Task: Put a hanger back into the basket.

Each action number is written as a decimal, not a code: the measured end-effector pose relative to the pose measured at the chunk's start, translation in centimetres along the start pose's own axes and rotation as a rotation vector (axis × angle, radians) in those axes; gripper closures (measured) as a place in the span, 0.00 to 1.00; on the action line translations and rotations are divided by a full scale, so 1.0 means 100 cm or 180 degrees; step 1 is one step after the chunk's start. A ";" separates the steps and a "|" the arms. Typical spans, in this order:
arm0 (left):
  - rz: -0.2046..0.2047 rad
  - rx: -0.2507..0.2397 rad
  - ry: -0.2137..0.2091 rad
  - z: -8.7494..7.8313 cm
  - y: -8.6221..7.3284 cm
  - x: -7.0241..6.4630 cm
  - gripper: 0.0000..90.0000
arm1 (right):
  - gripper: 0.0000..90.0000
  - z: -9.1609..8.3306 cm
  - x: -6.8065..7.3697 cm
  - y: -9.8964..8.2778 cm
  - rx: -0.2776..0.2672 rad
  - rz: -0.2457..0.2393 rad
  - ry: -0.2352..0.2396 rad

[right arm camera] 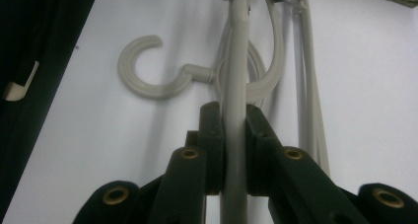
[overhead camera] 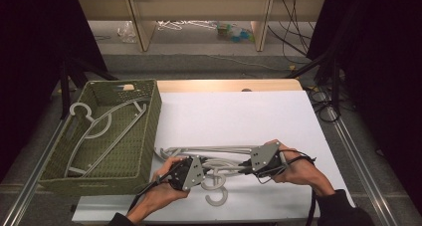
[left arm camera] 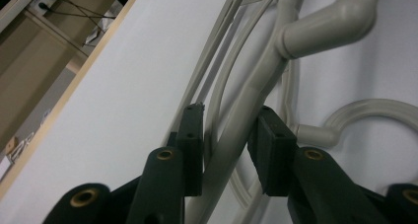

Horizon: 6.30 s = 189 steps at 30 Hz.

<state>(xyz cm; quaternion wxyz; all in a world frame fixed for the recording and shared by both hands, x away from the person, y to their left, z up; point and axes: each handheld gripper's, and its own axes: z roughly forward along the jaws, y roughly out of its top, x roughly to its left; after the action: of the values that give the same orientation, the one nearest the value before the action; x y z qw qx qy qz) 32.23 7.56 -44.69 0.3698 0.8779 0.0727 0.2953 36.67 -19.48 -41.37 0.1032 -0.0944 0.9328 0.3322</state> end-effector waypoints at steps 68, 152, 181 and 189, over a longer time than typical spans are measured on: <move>-0.1667 -0.0338 0.0045 -0.064 0.016 0.106 0.88 | 0.32 -0.016 0.020 0.002 -0.0738 0.1306 -0.0925; -0.2011 0.0303 0.1392 -0.191 -0.145 0.206 0.88 | 0.28 -0.008 0.024 -0.005 -0.0677 0.1399 -0.0846; -0.2274 0.1048 0.1058 -0.146 -0.181 0.194 0.87 | 0.28 -0.007 0.024 -0.005 -0.0642 0.1376 -0.0813; -0.2361 0.1120 0.1083 -0.143 -0.186 0.194 0.86 | 0.28 -0.007 0.024 -0.005 -0.0639 0.1377 -0.0814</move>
<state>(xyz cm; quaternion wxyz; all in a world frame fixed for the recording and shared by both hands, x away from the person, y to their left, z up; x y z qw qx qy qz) 41.51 36.26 -40.70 0.2785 0.7810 0.4917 0.2661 34.39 -20.62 -41.76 0.1369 0.1400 0.8730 0.4467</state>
